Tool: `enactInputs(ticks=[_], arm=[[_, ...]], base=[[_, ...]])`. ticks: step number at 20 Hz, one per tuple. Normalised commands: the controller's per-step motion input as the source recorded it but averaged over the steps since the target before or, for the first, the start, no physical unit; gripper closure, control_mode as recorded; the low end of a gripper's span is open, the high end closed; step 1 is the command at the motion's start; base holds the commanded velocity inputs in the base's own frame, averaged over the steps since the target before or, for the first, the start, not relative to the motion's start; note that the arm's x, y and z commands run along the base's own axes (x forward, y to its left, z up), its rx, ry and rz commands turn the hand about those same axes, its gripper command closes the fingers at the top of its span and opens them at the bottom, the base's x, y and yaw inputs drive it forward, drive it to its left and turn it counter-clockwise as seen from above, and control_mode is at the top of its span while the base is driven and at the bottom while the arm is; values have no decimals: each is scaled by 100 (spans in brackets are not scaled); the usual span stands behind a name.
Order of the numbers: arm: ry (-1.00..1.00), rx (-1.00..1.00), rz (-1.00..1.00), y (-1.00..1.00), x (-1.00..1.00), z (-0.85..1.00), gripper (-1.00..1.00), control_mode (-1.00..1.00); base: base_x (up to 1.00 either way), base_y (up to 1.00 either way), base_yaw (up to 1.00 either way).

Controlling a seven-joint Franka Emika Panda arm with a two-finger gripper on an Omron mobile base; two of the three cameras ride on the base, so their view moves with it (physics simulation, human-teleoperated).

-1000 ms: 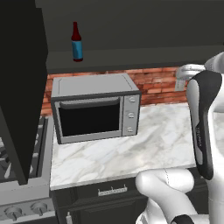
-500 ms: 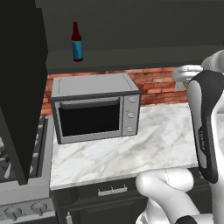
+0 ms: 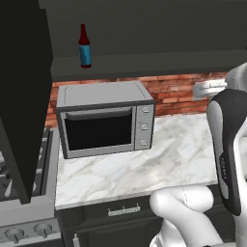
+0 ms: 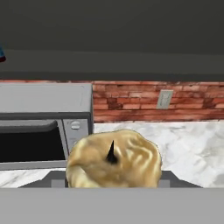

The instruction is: Get the candle and the beer from the cabinet and move them to the dining counter.

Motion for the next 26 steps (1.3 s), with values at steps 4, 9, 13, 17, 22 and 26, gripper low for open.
enactInputs(ticks=[4,9,13,17,22,26], arm=[[0,0,0,0,-2,0,100,-100],[0,-1,0,0,0,0,100,-100],[0,-5,1,9,0,0,100,-100],[0,-5,1,13,0,0,100,-100],[0,-2,1,4,0,0,100,-100],[0,0,1,0,-6,0,100,-100]], base=[[0,0,0],[0,0,0],[0,0,0],[0,0,0],[0,0,0],[0,0,0]])
